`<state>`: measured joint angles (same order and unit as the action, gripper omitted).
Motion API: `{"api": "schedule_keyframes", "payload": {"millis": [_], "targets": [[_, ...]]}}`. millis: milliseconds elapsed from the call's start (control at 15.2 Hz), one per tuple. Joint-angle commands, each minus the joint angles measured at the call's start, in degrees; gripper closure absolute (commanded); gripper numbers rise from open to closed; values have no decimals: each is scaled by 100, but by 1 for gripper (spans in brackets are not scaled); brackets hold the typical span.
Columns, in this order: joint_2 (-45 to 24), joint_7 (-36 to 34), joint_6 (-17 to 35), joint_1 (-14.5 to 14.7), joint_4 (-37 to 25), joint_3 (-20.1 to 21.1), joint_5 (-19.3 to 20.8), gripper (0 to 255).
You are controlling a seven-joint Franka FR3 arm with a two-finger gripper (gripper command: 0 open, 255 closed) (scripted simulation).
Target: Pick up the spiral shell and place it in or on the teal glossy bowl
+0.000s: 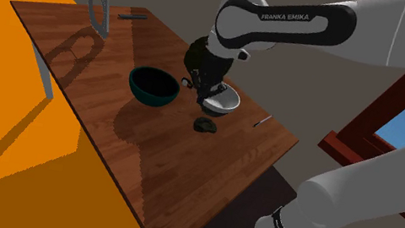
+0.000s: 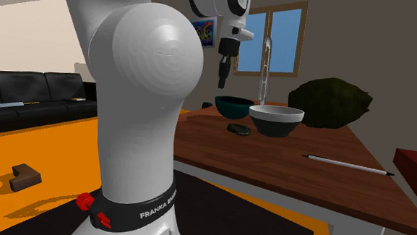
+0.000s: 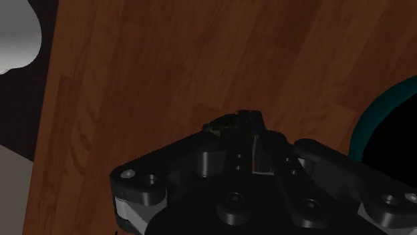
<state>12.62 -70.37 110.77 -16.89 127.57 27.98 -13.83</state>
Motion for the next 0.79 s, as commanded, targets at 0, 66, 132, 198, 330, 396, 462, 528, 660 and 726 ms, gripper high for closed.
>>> {"api": "schedule_keyframes", "payload": {"millis": [0, 66, 132, 198, 330, 396, 462, 528, 660, 726], "targets": [[-1, 0, 1, 0, 1, 0, 0, 0], [-101, 80, 104, -50, 72, -62, -47, 0], [-208, 159, 207, -100, 137, -123, -92, 0], [-321, 239, 309, -150, 197, -183, -138, 0], [-565, 401, 509, -252, 302, -297, -227, 0], [-697, 482, 607, -304, 346, -352, -270, 0], [-834, 563, 704, -355, 384, -407, -314, 0], [-976, 646, 800, -405, 417, -461, -357, 0], [-1278, 811, 985, -506, 465, -565, -444, 0], [-1402, 877, 1056, -545, 478, -605, -479, 0]]}}
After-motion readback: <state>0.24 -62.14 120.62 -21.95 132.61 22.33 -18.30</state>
